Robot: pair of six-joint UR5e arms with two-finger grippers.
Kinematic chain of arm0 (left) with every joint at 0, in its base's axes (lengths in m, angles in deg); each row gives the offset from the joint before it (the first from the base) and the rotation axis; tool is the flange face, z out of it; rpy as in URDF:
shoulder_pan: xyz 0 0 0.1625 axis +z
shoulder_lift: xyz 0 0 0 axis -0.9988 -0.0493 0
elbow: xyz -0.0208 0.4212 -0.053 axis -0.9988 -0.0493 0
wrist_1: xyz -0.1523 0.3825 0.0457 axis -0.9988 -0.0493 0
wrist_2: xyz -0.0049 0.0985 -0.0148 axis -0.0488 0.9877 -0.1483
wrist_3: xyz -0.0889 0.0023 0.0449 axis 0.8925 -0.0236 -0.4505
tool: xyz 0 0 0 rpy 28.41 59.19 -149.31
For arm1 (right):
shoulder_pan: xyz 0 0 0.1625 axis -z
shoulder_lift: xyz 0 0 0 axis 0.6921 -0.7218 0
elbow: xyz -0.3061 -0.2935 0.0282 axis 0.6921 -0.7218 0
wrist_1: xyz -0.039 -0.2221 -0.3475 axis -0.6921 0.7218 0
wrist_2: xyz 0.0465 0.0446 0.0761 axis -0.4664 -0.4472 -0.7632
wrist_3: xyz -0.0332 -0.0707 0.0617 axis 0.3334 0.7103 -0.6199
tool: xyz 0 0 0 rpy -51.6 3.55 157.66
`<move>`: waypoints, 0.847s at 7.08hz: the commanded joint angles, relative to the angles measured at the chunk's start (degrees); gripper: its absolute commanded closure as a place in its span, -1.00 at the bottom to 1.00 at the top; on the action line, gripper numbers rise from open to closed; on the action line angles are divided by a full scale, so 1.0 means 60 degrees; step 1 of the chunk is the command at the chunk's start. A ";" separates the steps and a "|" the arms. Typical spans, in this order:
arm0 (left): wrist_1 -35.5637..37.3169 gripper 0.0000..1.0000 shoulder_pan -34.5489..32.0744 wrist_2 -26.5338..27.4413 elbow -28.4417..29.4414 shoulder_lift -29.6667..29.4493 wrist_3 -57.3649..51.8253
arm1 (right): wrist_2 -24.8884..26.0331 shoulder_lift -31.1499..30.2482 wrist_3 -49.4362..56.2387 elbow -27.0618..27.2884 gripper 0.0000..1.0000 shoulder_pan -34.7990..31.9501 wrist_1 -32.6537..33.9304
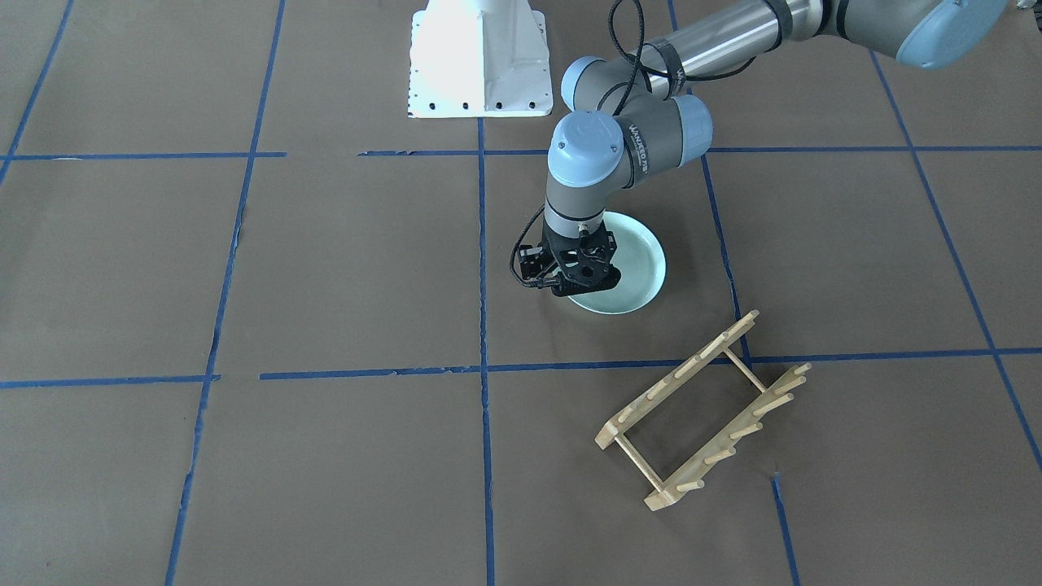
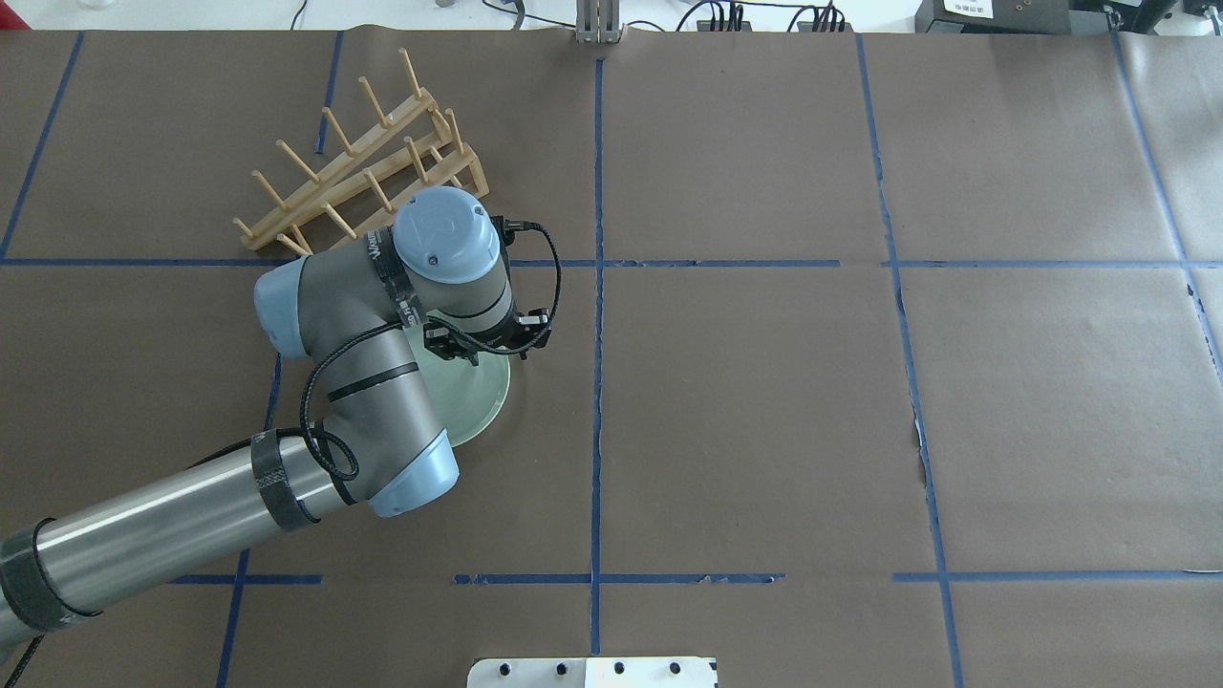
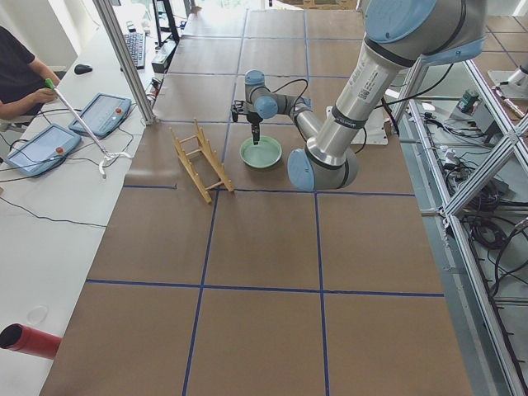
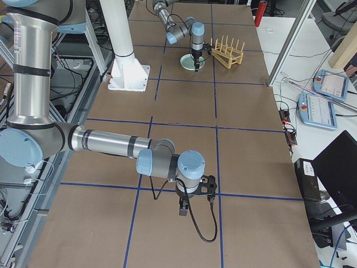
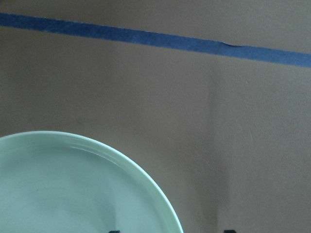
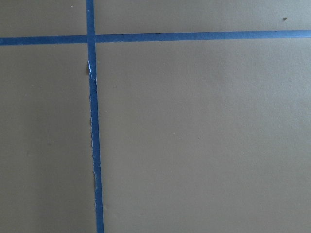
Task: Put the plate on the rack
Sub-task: 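Move the left gripper over the pale green plate and lower to its rim, then close the left gripper on the plate rim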
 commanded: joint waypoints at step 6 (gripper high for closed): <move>0.0510 1.00 -0.0090 -0.0111 -0.1021 0.0037 0.0219 | 0.0000 0.0000 0.0000 0.0003 -1.00 0.0000 0.0000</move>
